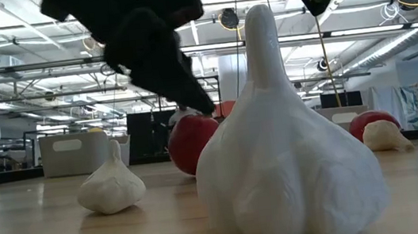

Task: Sort produce into baskets
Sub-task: Put the red tomato into the transparent bin

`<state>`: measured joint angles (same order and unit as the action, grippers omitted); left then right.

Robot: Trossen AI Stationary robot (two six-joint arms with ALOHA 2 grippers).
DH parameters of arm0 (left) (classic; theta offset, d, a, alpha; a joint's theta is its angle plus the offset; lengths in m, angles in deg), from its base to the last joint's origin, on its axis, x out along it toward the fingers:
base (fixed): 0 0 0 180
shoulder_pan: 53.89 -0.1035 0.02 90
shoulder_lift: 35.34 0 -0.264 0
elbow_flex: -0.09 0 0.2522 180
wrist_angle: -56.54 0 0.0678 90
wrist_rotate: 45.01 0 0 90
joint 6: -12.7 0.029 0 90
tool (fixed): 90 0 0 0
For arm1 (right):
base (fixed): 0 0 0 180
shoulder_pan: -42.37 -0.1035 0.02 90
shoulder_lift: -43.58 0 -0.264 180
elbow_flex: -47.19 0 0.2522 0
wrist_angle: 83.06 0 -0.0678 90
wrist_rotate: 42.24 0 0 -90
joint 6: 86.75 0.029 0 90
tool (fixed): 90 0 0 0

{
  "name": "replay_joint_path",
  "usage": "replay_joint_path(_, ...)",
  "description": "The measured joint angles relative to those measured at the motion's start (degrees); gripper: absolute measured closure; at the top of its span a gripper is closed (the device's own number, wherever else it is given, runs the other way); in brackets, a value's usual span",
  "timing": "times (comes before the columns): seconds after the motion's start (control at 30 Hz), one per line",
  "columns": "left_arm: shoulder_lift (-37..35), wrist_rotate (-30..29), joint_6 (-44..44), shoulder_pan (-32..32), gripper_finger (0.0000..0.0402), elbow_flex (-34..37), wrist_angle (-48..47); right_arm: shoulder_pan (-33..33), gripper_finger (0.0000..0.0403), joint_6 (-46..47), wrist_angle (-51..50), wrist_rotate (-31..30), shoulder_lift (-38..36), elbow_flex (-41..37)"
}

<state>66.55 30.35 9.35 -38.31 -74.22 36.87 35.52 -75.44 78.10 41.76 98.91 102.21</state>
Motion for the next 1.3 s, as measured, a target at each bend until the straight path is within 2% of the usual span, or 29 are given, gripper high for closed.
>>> replay_joint_path(0.2,3.6,0.9,0.8,-1.5,0.0020,0.0,1.2,0.0,0.0287,0.0,0.0,0.0,0.0,0.0)
replay_joint_path(0.37,6.5,4.5,0.7,-2.1,0.0020,0.0,0.9,0.0,0.0287,0.0,-0.1,0.0,0.0,0.0)
replay_joint_path(0.63,7.7,4.6,0.8,-2.1,0.0020,0.0,1.5,0.0,0.0287,0.0,-0.1,0.0,0.0,0.0)
replay_joint_path(1.0,0.5,4.7,2.5,-2.1,0.0020,-0.6,-0.1,0.0,0.0287,0.0,-0.1,0.0,0.0,0.0)
replay_joint_path(1.23,-4.9,4.9,1.4,-2.1,0.0020,-0.6,-10.5,0.0,0.0287,0.0,-0.1,0.0,0.0,0.0)
replay_joint_path(1.3,-5.0,6.7,0.1,-2.1,0.0020,-0.6,-11.2,0.0,0.0287,0.0,-0.2,0.0,0.0,0.0)
